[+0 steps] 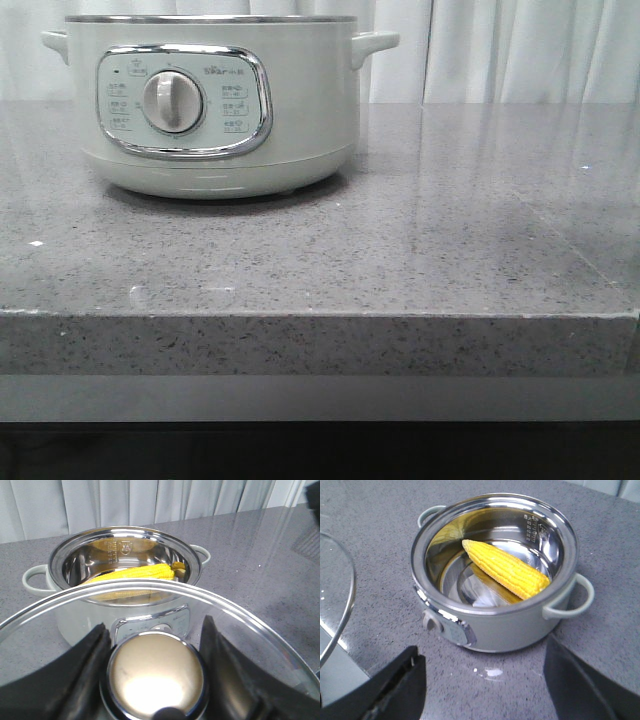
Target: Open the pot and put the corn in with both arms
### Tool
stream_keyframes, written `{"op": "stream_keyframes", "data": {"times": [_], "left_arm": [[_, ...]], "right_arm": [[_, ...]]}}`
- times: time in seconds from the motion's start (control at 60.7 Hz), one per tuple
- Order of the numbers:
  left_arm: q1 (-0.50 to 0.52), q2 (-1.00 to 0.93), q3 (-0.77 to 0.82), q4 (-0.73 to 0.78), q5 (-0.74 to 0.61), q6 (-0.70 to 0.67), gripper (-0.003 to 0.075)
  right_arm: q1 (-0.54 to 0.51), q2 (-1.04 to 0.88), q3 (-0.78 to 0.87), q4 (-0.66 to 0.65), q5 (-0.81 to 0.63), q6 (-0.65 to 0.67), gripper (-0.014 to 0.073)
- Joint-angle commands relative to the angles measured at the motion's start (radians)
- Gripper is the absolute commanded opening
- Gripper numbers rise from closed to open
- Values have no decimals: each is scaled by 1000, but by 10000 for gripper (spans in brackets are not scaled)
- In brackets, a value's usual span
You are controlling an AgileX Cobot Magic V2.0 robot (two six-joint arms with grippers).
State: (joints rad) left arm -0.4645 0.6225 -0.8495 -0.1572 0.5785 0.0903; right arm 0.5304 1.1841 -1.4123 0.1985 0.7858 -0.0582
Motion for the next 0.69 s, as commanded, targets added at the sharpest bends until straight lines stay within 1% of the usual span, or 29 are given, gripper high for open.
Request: {"op": "stream_keyframes", "data": {"times": [0.0, 0.099, 0.363, 0.495, 0.676], "left_arm": [[-5, -6, -39, -13, -149, 1, 209], [-5, -6, -39, -13, -149, 1, 209], [-5, -6, -39, -13, -149, 1, 209], [-5, -6, -39, -13, -149, 1, 209], [-5, -6, -39, -13, -149, 1, 209]], "right_arm": [[-5, -114, 69, 10, -111, -2, 520], [-5, -224, 179, 10, -134, -2, 520], [-5, -427, 417, 10, -218, -2, 520], [-5, -497, 476, 10, -254, -2, 520], [-5, -511, 481, 10, -255, -2, 520]]}}
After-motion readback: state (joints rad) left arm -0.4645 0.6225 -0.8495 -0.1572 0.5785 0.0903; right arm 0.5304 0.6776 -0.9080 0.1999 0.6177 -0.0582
